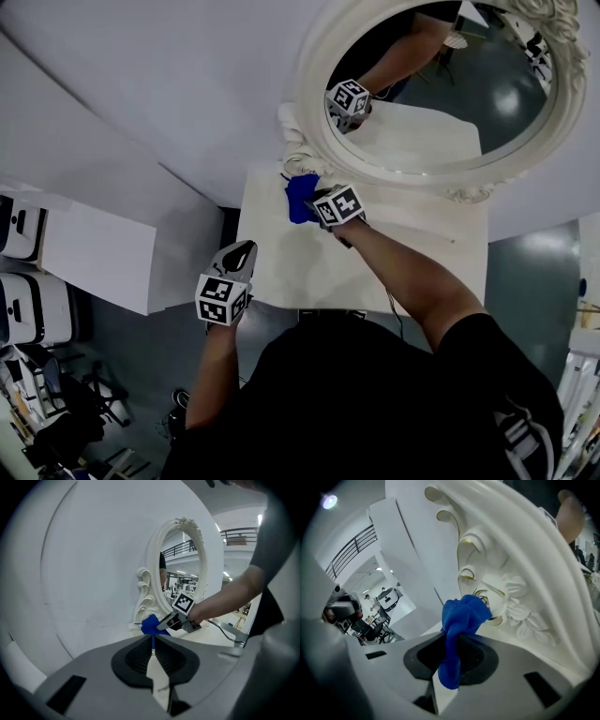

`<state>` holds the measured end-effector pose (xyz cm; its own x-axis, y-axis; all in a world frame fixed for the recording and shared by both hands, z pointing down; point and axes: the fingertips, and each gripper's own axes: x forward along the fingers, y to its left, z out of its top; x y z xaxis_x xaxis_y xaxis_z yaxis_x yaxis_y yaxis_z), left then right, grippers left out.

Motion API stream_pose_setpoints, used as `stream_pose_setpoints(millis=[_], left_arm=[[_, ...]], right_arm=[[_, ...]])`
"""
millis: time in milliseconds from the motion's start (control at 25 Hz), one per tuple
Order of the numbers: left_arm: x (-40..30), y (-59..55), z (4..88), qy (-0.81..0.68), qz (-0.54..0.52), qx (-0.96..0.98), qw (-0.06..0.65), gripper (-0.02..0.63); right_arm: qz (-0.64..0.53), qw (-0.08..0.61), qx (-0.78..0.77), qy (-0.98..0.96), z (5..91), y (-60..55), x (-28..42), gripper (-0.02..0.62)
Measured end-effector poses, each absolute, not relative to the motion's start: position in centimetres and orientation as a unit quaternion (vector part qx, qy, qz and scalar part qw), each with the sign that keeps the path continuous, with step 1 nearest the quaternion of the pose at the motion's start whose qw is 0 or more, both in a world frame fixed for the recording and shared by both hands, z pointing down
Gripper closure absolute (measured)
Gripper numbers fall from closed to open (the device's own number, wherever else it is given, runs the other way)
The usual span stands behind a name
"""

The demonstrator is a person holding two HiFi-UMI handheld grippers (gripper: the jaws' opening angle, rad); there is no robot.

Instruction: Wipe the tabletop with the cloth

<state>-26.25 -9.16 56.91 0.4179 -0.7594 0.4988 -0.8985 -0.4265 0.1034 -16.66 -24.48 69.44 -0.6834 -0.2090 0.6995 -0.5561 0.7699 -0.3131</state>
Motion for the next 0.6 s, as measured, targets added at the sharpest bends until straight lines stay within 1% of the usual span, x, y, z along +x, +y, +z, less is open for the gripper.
stream_pose_setpoints(millis=[360, 600], left_arm=[[-30.1, -8.2, 57.7, -0.519, 0.198, 0.809, 0.193, 0.584], [-30.7, -8.4, 57.9, -0.519, 0.201, 0.808, 0.193, 0.584]], right_arm=[[0.255, 0.351, 0.207, -0.877, 72.0, -24.9, -20.7, 0.537], [0.257, 0.38, 0.218, -0.861, 74.4, -25.1, -19.8, 0.537]])
